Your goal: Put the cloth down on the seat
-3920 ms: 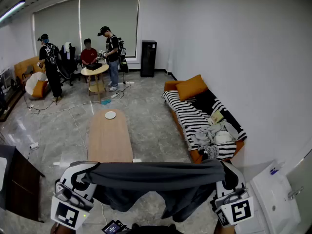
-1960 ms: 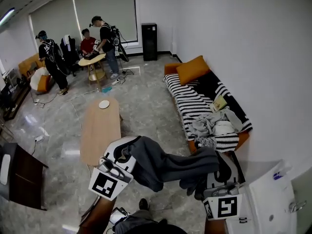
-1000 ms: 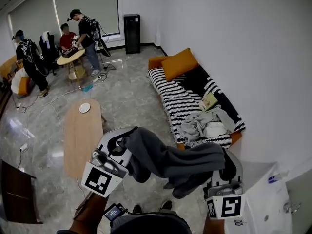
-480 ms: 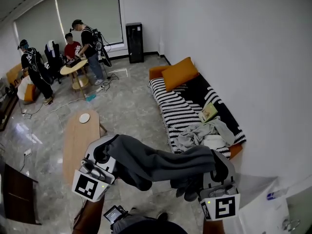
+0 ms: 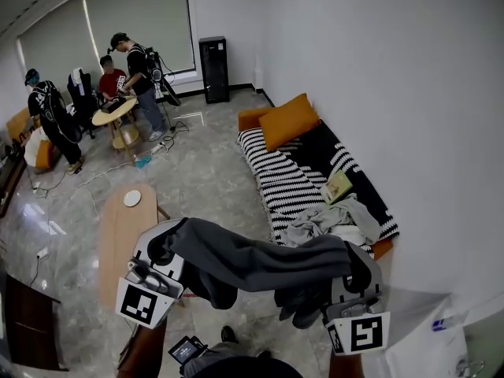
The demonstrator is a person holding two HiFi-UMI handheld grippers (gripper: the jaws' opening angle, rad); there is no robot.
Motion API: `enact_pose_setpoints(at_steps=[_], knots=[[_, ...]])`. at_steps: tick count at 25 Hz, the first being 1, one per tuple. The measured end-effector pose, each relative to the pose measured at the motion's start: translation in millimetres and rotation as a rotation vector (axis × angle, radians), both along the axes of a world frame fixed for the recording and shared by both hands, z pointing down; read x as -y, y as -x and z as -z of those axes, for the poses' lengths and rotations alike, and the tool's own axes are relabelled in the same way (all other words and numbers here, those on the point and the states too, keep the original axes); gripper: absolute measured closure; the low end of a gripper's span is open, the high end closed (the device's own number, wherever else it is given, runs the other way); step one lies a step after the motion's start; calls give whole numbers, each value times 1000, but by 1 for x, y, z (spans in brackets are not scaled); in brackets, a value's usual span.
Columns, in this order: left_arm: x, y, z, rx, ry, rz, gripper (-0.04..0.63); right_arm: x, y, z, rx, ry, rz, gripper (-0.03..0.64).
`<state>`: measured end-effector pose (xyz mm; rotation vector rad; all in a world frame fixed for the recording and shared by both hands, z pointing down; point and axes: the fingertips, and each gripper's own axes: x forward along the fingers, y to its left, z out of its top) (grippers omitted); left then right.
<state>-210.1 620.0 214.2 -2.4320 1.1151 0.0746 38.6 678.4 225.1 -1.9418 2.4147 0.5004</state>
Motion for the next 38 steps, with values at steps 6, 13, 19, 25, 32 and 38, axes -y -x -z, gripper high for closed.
enact_pose_setpoints(at_steps=[6, 13, 19, 25, 32, 38], knots=[[48, 23, 10, -1, -32, -8, 588, 43, 14, 5, -16, -5, -36, 565], [96, 45, 0, -3, -25, -40, 588, 88, 26, 4, -18, -11, -95, 565], [131, 41, -11, -10, 1, -40, 588, 123, 17, -3, -21, 10, -98, 566], [168, 20, -8, -14, 10, 3, 588, 173, -7, -11, 2, 24, -49, 565], [197, -8, -5, 23, -16, 70, 588, 225, -39, -11, 26, -3, 23, 565], [221, -13, -9, 16, 20, 102, 588, 257, -49, -13, 38, 9, 51, 565]])
